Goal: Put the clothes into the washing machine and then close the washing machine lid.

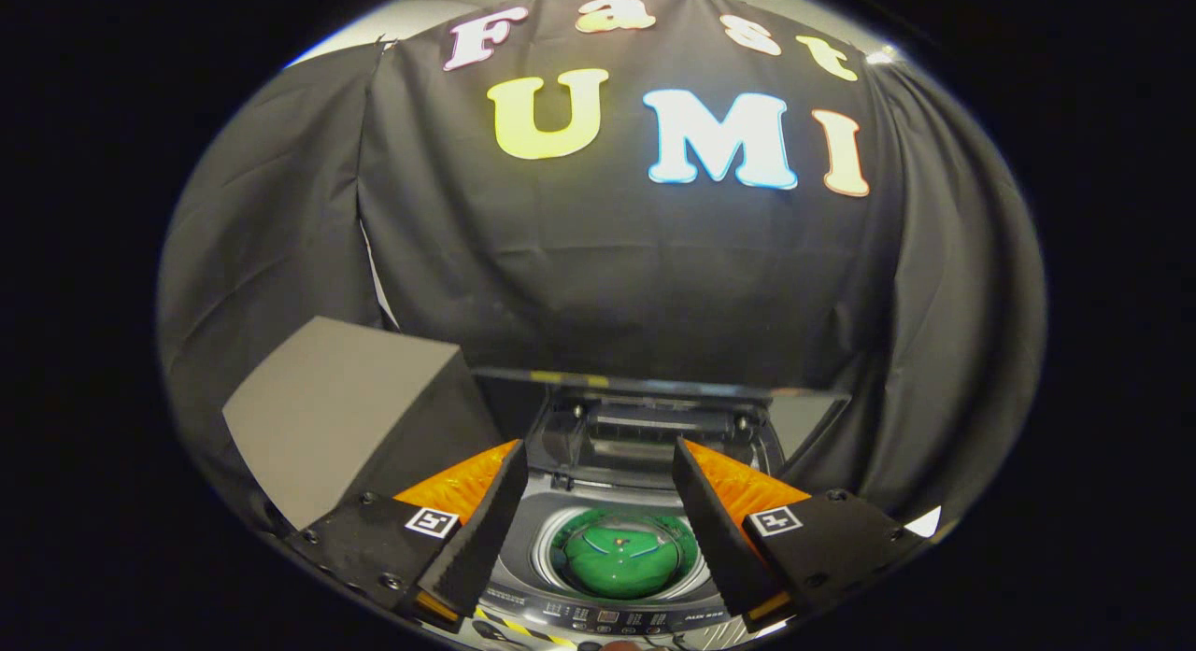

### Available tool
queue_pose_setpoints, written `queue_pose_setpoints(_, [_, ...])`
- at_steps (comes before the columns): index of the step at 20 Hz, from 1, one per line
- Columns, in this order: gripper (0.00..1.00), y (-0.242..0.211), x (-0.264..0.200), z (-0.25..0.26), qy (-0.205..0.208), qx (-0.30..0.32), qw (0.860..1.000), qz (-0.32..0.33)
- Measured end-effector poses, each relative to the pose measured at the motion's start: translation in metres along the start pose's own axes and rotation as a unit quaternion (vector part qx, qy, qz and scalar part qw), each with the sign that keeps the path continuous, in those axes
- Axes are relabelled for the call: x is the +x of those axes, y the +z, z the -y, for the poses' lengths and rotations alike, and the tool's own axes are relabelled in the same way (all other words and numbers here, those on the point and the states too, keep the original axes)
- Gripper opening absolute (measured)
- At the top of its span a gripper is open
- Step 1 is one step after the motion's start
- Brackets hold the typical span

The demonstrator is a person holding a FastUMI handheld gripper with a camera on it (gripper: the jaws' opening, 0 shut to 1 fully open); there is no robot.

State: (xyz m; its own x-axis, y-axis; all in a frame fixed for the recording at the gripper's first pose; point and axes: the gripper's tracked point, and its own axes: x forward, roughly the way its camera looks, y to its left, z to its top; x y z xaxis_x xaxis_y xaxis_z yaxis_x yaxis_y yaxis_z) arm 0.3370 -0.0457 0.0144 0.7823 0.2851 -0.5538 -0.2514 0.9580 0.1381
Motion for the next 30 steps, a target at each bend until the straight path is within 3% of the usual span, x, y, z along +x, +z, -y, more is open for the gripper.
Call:
queue_pose_setpoints(6, [0.97, 0.049, 0.034, 0.02, -0.021, 0.033, 0.999, -0.002])
queue_pose_setpoints(11, [0.97, 0.063, 0.075, 0.04, -0.047, 0.046, 0.998, -0.013])
queue_pose_setpoints(18, [0.97, 0.047, 0.12, 0.057, -0.077, 0.042, 0.995, -0.049])
queue_pose_setpoints(26, [0.97, 0.015, 0.142, 0.058, -0.078, 0.025, 0.993, -0.082])
queue_pose_setpoints(30, [0.98, 0.01, 0.141, 0.057, -0.071, 0.05, 0.994, -0.071])
